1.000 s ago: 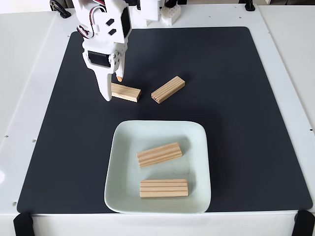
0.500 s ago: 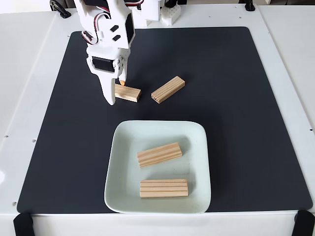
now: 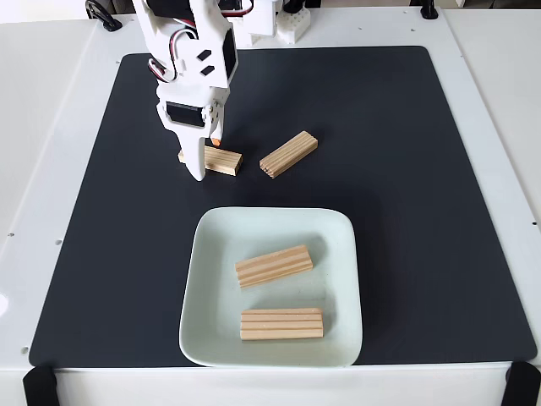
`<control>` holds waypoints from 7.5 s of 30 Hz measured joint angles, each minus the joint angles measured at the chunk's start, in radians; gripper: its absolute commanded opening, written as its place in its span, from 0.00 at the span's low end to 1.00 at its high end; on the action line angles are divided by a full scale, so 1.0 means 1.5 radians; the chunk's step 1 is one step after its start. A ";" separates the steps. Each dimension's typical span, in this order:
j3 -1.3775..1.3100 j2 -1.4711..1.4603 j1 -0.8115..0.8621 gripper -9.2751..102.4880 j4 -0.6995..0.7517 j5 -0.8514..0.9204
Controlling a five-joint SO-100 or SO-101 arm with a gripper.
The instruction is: Pick up the wooden block and place them on the plate.
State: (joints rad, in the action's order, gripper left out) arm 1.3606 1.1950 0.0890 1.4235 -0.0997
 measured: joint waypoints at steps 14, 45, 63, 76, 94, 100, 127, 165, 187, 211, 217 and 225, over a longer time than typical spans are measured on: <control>0.002 -0.001 -0.011 0.31 -0.002 0.000; -0.001 -0.035 -0.008 0.08 -0.057 -0.008; 0.005 0.230 -0.127 0.08 -0.181 0.001; -0.326 -0.078 -0.204 0.08 -0.299 0.001; -0.487 -0.236 -0.202 0.33 -0.299 0.001; -0.487 -0.236 -0.202 0.44 -0.299 0.001; 0.140 0.354 -0.212 0.08 -0.026 0.366; 0.326 0.294 -0.208 0.35 -0.153 0.578; 0.326 0.242 -0.199 0.35 -0.219 0.524; 0.326 0.191 -0.209 0.20 -0.271 0.524; 0.325 0.191 -0.211 0.10 -0.271 0.523; 0.325 0.191 -0.210 0.10 -0.271 0.523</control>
State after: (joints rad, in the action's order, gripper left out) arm 1.8484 1.4818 -0.2255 1.0170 0.6842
